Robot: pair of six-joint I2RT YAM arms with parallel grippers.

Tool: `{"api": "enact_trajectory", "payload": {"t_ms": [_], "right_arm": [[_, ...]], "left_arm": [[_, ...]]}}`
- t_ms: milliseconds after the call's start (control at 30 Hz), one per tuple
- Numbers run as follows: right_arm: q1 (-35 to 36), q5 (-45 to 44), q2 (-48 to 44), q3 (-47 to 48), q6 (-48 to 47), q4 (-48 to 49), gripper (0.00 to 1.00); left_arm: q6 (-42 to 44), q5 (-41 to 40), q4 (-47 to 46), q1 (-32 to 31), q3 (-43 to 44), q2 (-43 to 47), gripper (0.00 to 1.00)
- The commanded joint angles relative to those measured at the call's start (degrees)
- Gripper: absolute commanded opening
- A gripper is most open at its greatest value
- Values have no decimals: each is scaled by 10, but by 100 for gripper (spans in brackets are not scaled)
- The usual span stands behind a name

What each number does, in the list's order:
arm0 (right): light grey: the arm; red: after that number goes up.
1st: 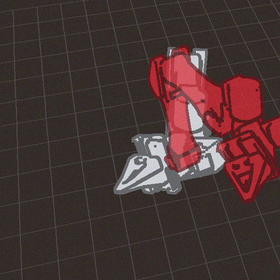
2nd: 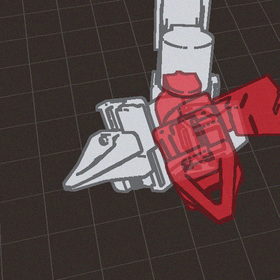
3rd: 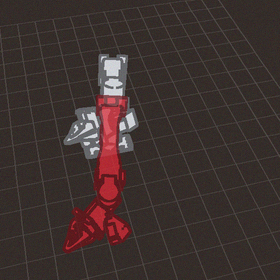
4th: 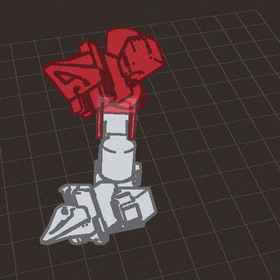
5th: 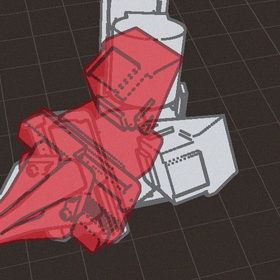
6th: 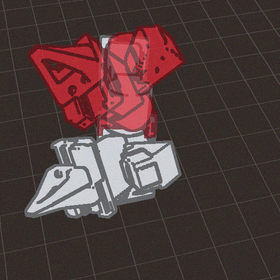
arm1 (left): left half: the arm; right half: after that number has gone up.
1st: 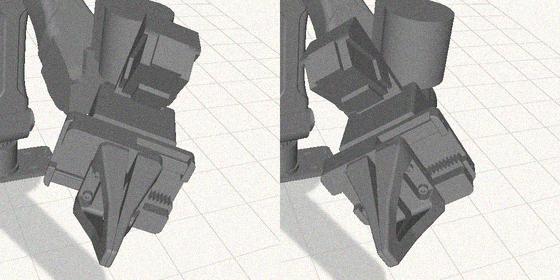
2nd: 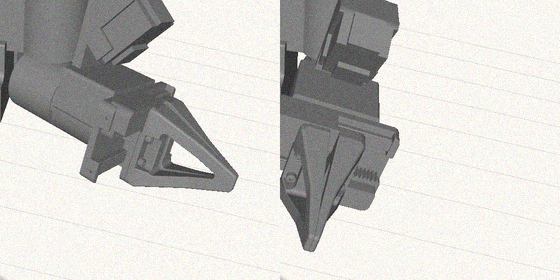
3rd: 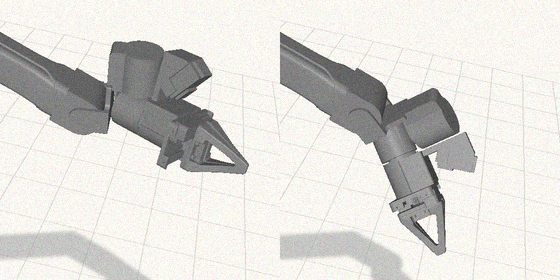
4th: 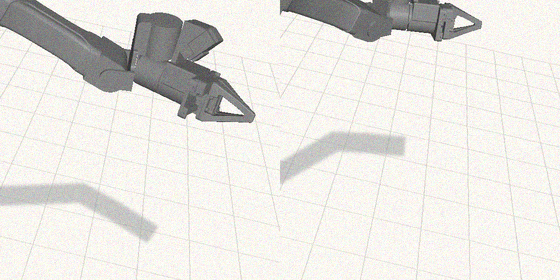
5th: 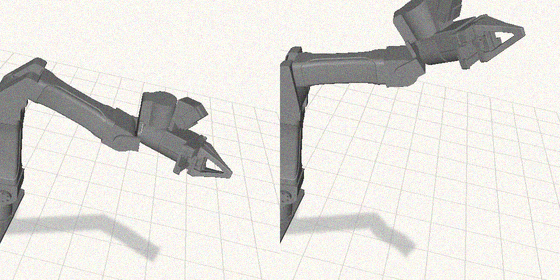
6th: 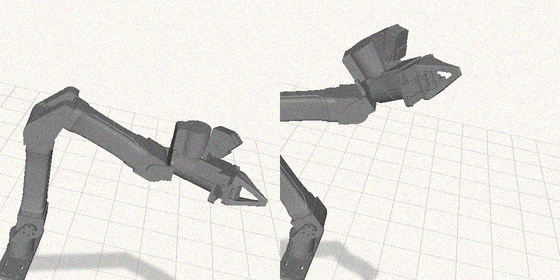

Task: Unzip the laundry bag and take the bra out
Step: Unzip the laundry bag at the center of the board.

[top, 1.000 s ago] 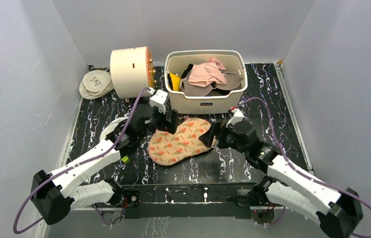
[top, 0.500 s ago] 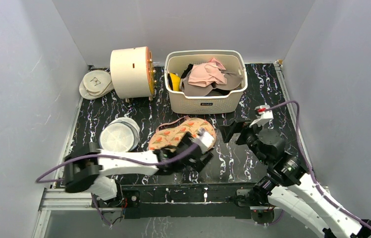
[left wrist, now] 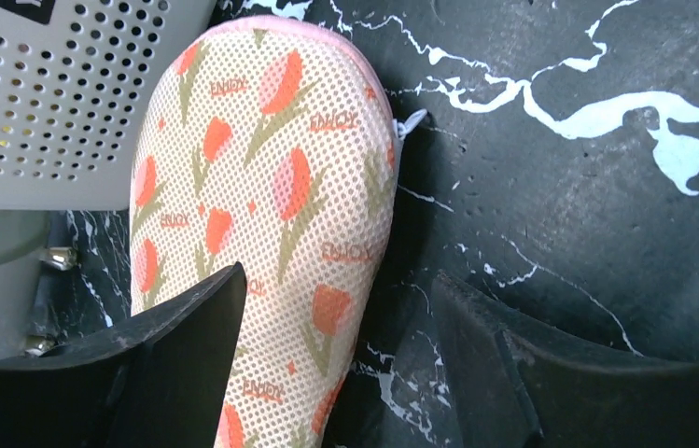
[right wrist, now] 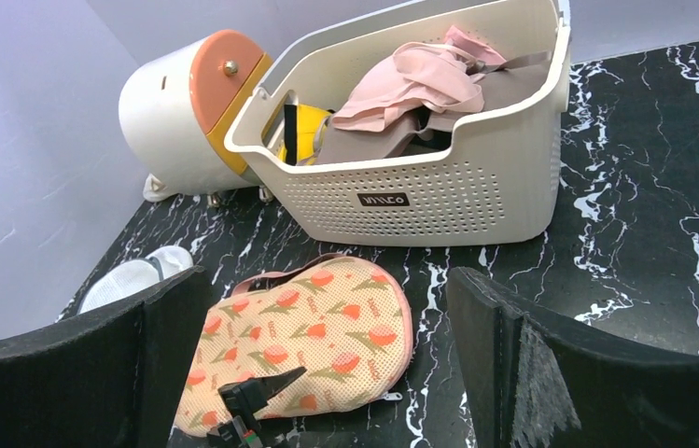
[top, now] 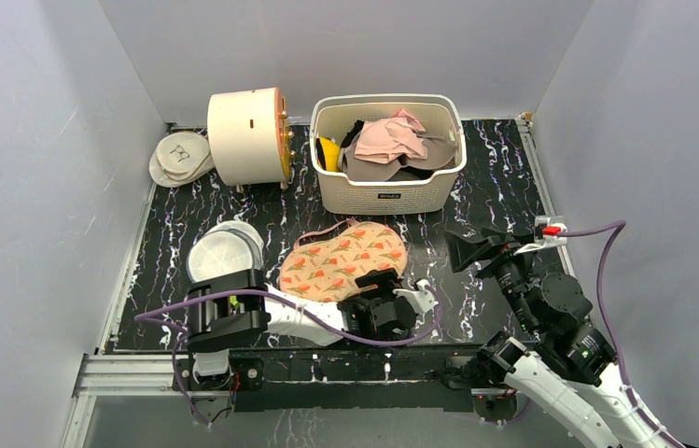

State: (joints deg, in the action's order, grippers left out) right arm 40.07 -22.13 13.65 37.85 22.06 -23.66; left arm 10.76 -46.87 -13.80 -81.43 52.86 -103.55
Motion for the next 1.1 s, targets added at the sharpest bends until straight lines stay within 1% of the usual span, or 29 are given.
{"api": "enact_trajectory", "payload": {"t_ms": [0, 100, 267, 300, 367, 400, 467, 533, 667, 733, 800, 833, 900, 1067], "right_arm": [[0, -9, 7, 23, -14, 14, 98], [0, -6, 15, 31, -13, 12, 98], [1, -6, 13, 40, -10, 3, 98], [0, -7, 12, 39, -9, 2, 98], [0, -9, 10, 37, -7, 1, 98], [0, -8, 10, 38, -6, -1, 98], [0, -8, 11, 42, -2, -7, 98], [0, -9, 10, 44, 0, -10, 98], [0, -9, 15, 44, 6, -7, 98], [0, -5, 21, 45, 9, -5, 98], [0, -2, 29, 46, 9, -5, 98], [1, -2, 33, 47, 11, -6, 98], [0, -3, 39, 47, 12, -6, 98], [0, -8, 50, 49, 7, 13, 98]], "left_arm": [[58, -23, -71, 6, 21, -24, 72], [58, 0, -77, 22, 33, -43, 67], [57, 30, -82, 50, 57, -68, 65], [49, 38, -81, 57, 61, -71, 62], [36, 45, -73, 70, 66, -75, 53], [29, 48, -66, 77, 68, -76, 50], [22, 53, -56, 81, 69, -76, 48], [23, 72, -46, 83, 70, -75, 41], [17, 107, -9, 86, 72, -66, 21], [11, 118, 10, 87, 71, -48, 15], [6, 130, 27, 88, 66, -20, 11], [-2, 133, 33, 91, 60, -2, 2], [-20, 127, 36, 96, 42, 39, 0], [-49, 162, 64, 116, -6, 167, 0]]}}
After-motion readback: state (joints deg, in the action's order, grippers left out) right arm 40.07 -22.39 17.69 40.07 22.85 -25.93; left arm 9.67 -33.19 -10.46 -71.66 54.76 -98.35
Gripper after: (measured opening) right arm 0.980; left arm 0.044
